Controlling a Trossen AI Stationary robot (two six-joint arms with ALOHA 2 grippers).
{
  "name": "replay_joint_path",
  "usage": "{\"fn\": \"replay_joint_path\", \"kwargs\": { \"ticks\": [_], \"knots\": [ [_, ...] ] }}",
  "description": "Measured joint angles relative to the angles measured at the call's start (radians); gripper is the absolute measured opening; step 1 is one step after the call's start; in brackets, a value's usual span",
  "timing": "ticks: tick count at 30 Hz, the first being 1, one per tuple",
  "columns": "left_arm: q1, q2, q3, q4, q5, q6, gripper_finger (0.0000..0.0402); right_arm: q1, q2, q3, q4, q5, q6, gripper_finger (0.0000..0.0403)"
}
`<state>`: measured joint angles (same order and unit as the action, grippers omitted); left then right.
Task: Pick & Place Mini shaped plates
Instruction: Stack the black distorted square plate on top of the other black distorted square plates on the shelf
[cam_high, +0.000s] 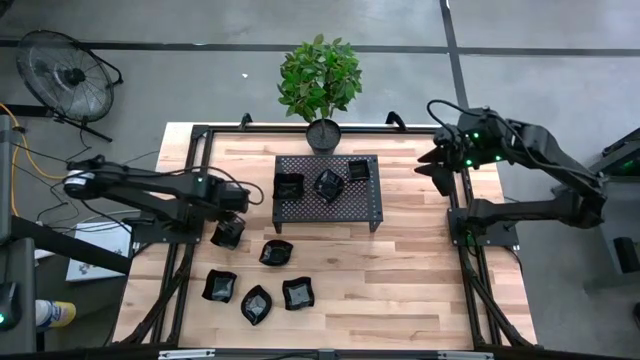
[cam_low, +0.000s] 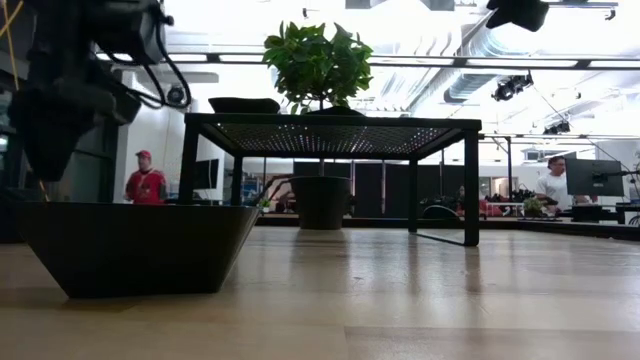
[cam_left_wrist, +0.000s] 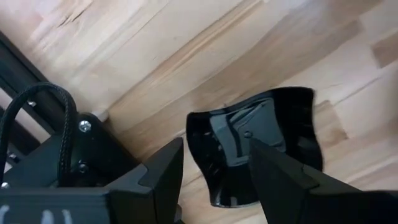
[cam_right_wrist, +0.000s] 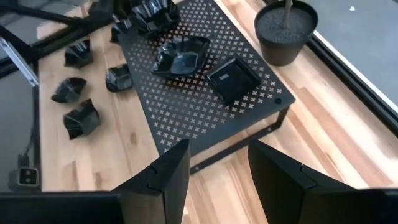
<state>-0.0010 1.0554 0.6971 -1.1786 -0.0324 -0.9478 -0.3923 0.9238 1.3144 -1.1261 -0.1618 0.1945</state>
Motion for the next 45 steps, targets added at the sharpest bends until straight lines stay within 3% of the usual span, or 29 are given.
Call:
{"fn": "replay_joint_path", "kwargs": {
  "ticks": [16, 23, 29, 39, 45],
  "knots": [
    [0.000, 0.227, 0.000, 0.003, 0.043, 0.000, 0.0175, 0.000, -0.003, -0.001, 0.019, -0.010, 0.007, 0.0157],
    [0.000, 0.239, -0.002, 0.007, 0.028, -0.016, 0.0175, 0.000, -0.003, 0.000, 0.019, -0.010, 0.002, 0.0154],
    [0.000, 0.239, -0.061, 0.118, 0.049, -0.053, 0.0175, 0.000, -0.003, 0.000, 0.032, -0.017, -0.010, 0.0154],
    [0.000, 0.236, -0.072, 0.118, 0.072, -0.061, 0.0174, 0.000, -0.003, 0.000, 0.039, -0.018, -0.039, 0.0154],
    [0.000, 0.236, -0.072, 0.128, 0.104, -0.053, 0.0137, 0.000, -0.003, 0.000, 0.043, -0.018, -0.056, 0.0153]
  ]
}}
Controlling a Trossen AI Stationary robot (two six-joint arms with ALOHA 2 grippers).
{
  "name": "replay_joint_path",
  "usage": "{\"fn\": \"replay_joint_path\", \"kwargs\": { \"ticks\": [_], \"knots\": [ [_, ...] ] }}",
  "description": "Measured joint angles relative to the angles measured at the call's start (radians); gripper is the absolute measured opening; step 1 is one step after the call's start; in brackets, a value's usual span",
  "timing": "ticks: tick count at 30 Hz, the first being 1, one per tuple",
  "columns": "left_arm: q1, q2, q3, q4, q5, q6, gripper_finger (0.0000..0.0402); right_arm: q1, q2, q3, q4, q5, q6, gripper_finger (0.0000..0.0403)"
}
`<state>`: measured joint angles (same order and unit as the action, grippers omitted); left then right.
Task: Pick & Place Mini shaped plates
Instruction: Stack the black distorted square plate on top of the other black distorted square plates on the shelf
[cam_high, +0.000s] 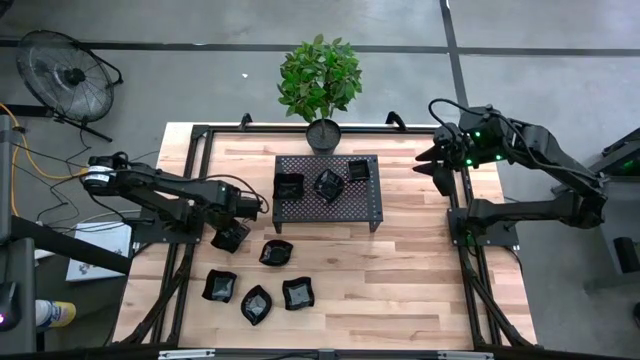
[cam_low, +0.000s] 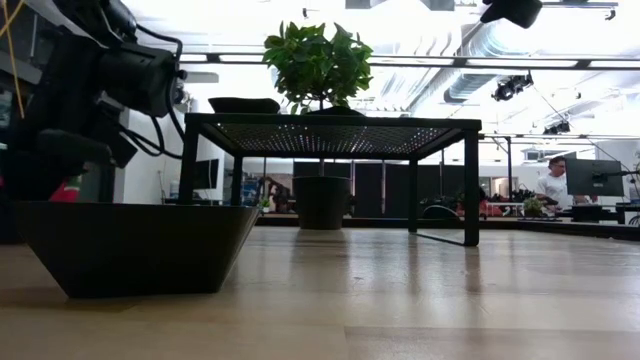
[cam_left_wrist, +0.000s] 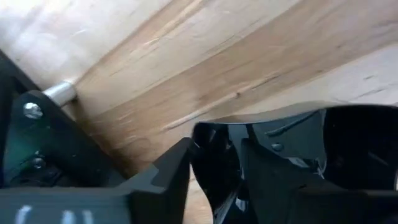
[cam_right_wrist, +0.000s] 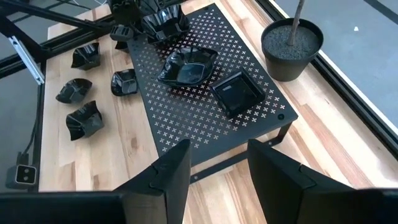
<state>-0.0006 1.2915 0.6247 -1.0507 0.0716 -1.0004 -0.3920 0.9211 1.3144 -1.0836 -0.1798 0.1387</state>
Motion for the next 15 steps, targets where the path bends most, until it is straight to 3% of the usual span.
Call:
{"fn": "replay_joint_path", "kwargs": {
  "ticks": [9, 15],
  "knots": [
    [0.000, 0.000, 0.040, 0.001, 0.000, 0.005, 0.0019, 0.000, 0.000, 0.000, -0.001, -0.004, -0.035, 0.0153],
    [0.000, 0.000, 0.084, -0.031, -0.007, 0.022, 0.0005, 0.000, 0.000, 0.000, -0.001, -0.004, -0.052, 0.0154]
  ]
}}
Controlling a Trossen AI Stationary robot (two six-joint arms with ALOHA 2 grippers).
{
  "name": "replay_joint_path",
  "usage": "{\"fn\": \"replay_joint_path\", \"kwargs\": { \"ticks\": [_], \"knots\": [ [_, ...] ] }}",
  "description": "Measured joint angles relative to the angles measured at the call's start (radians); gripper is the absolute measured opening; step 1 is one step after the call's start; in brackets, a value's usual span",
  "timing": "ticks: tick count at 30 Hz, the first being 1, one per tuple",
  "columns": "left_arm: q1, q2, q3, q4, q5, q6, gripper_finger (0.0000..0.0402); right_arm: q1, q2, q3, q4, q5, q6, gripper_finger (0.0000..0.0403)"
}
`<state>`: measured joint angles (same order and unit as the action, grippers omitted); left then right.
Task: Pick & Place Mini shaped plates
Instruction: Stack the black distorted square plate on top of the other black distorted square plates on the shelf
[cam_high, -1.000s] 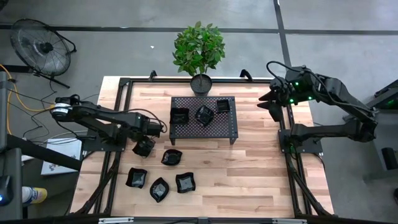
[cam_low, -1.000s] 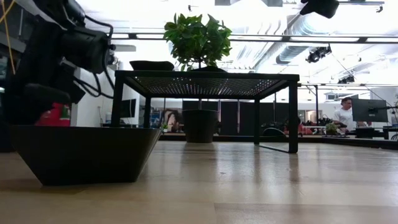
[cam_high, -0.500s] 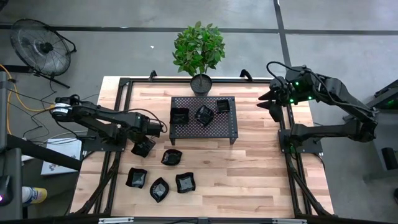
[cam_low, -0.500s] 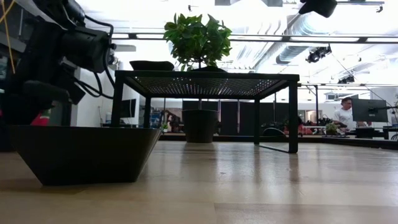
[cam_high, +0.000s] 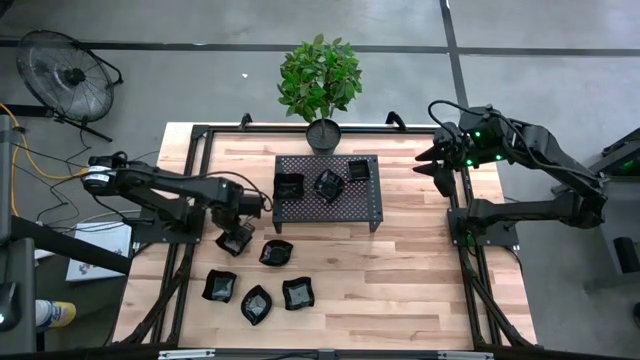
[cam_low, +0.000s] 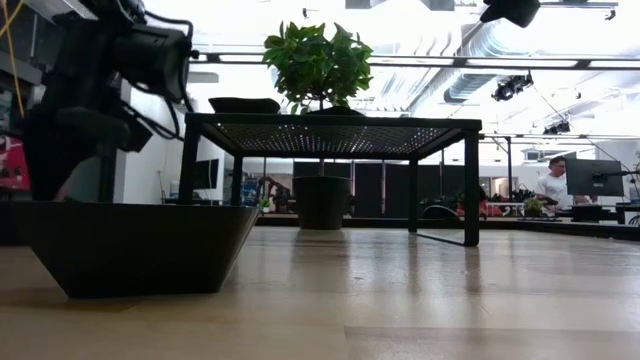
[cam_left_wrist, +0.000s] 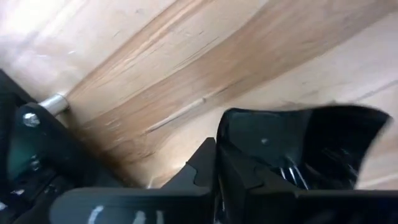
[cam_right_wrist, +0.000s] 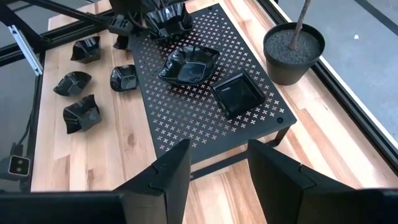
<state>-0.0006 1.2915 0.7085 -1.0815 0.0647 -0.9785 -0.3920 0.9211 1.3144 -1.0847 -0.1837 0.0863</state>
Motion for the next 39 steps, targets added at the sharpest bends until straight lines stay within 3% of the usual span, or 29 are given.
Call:
{"fn": "replay_joint_path", "kwargs": {
  "ticks": [15, 22, 31, 39],
  "knots": [
    [0.000, 0.000, 0.406, -0.346, -0.063, 0.092, 0.0001, 0.000, 0.001, 0.000, -0.002, -0.003, -0.008, 0.0154],
    [0.000, 0.000, 0.590, -0.436, -0.159, 0.061, 0.0000, 0.000, 0.001, 0.000, -0.002, -0.003, -0.008, 0.0154],
    [0.000, 0.000, 0.754, -0.410, -0.310, 0.010, 0.0000, 0.000, 0.001, 0.000, -0.002, -0.003, 0.000, 0.0154],
    [0.001, 0.001, 0.800, -0.147, -0.368, 0.028, 0.0000, 0.000, 0.001, 0.000, -0.002, 0.035, 0.070, 0.0154]
  ]
}}
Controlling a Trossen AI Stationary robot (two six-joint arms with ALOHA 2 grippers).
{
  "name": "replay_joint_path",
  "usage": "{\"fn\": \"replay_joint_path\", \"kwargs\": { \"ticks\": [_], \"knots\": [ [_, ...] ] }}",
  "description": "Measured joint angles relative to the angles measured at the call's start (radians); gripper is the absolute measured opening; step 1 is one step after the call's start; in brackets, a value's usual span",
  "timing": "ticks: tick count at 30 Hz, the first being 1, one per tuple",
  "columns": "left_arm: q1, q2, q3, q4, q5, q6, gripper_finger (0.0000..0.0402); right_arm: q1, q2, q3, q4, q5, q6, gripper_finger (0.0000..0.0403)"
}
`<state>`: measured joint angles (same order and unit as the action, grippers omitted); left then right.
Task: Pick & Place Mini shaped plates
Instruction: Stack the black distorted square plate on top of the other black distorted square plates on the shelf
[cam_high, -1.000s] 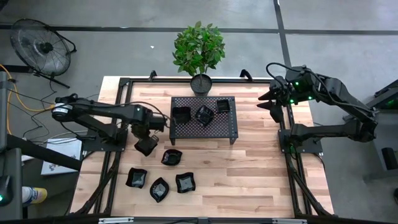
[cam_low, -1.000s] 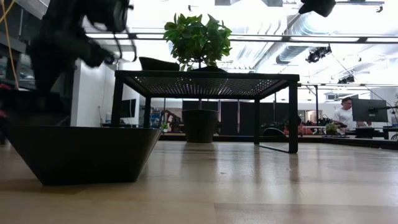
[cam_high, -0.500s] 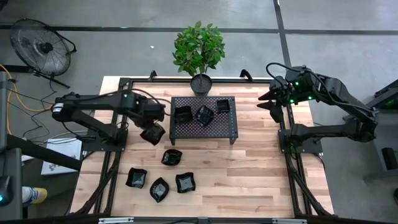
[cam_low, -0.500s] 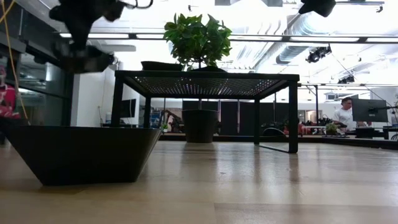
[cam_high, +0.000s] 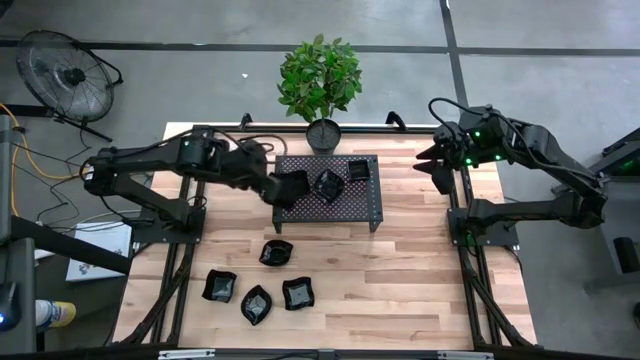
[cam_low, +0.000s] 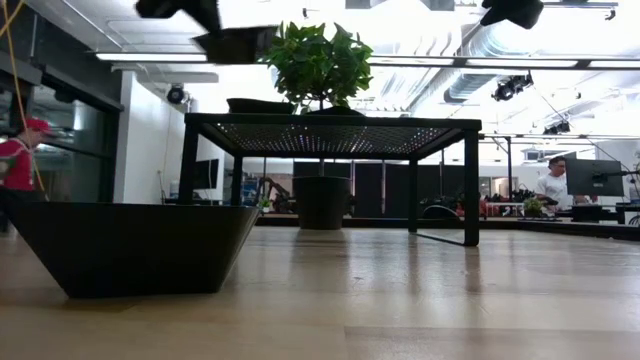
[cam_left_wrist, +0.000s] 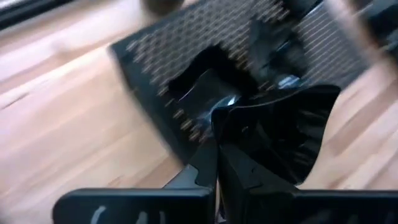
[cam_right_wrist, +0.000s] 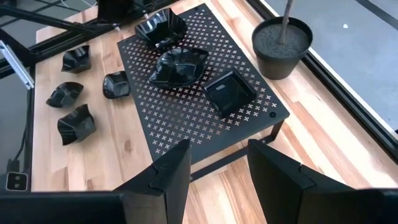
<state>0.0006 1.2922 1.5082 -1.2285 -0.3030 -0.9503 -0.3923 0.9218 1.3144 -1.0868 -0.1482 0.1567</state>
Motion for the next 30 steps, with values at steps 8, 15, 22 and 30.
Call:
{"fn": "replay_joint_path", "kwargs": {
  "ticks": [8, 15, 22, 30],
  "knots": [
    [0.043, 0.018, -0.001, 0.208, -0.126, -0.069, 0.0000, 0.000, 0.000, 0.000, 0.000, 0.032, 0.002, 0.0154],
    [0.145, 0.102, -0.001, 0.303, 0.020, -0.094, 0.0000, 0.000, 0.000, 0.000, 0.000, 0.092, 0.042, 0.0154],
    [0.156, 0.145, -0.001, 0.203, 0.089, -0.202, 0.0000, 0.000, 0.000, 0.000, 0.000, 0.151, 0.135, 0.0154],
    [0.158, 0.142, -0.001, 0.077, 0.100, -0.290, 0.0000, 0.000, 0.000, 0.000, -0.016, 0.154, 0.153, 0.0154]
  ]
}}
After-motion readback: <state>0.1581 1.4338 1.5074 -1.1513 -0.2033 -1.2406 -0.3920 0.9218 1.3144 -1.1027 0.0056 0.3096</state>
